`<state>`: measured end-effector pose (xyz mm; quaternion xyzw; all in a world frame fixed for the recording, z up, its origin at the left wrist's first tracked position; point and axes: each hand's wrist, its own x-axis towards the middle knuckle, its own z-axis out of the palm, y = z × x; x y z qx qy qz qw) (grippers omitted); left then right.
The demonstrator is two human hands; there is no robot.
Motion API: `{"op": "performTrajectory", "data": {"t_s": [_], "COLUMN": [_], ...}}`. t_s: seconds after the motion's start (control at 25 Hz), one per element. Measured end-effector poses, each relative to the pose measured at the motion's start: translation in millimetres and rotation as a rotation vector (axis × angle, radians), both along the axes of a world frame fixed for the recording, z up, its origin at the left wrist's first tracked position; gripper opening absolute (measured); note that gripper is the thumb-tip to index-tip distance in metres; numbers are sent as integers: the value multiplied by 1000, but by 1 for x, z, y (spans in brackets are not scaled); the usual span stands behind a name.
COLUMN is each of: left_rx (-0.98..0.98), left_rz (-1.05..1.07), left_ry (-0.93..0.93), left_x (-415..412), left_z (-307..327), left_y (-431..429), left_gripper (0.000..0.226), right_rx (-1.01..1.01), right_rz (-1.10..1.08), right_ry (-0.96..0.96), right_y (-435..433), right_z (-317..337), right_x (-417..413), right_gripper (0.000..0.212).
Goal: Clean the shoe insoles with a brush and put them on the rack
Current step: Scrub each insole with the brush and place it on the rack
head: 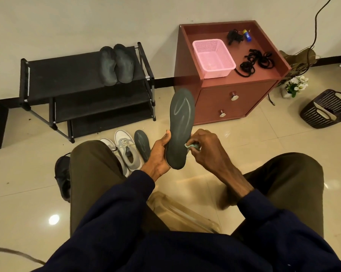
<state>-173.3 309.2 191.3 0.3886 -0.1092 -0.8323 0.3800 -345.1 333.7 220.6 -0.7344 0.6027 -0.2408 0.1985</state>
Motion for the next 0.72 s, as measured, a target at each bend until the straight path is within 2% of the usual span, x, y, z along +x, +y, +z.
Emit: {"op": "performTrajectory", "data": {"t_s": [0.08, 0.16, 0.24, 0.32, 0.4, 0.52, 0.56, 0.64, 0.72], "left_rx": [11, 28, 13, -4, 0, 20, 20, 4, 7], "left_rz": [-3, -28, -23, -11, -16, -6, -1, 7, 7], "left_ry": [1, 55, 68, 30, 13, 57, 74, 68, 4], "left_x": [1, 2, 2, 0, -1, -1, 0, 1, 1], "left_z": [0, -3, -5, -6, -7, -8, -8, -7, -8], "left_y": [0, 0, 0, 1, 1, 0, -1, -2, -2], "left_gripper": [45, 53, 50, 43, 45, 53, 54, 50, 45], "right_rx": [67, 230, 183, 29, 16, 261, 292, 197, 23], "right_rz": [128, 290, 236, 61, 26, 276, 294, 174, 18], "right_ry": [-67, -95, -64, 16, 6, -95, -109, -106, -3], "right_y": [7, 17, 11, 2, 2, 16, 15, 8, 2], "right_z": [5, 13, 7, -1, -1, 12, 12, 6, -2], "right_x": [9, 21, 17, 6, 3, 14, 13, 5, -3], "right_gripper": [17, 18, 18, 17, 17, 17, 18, 19, 17]}}
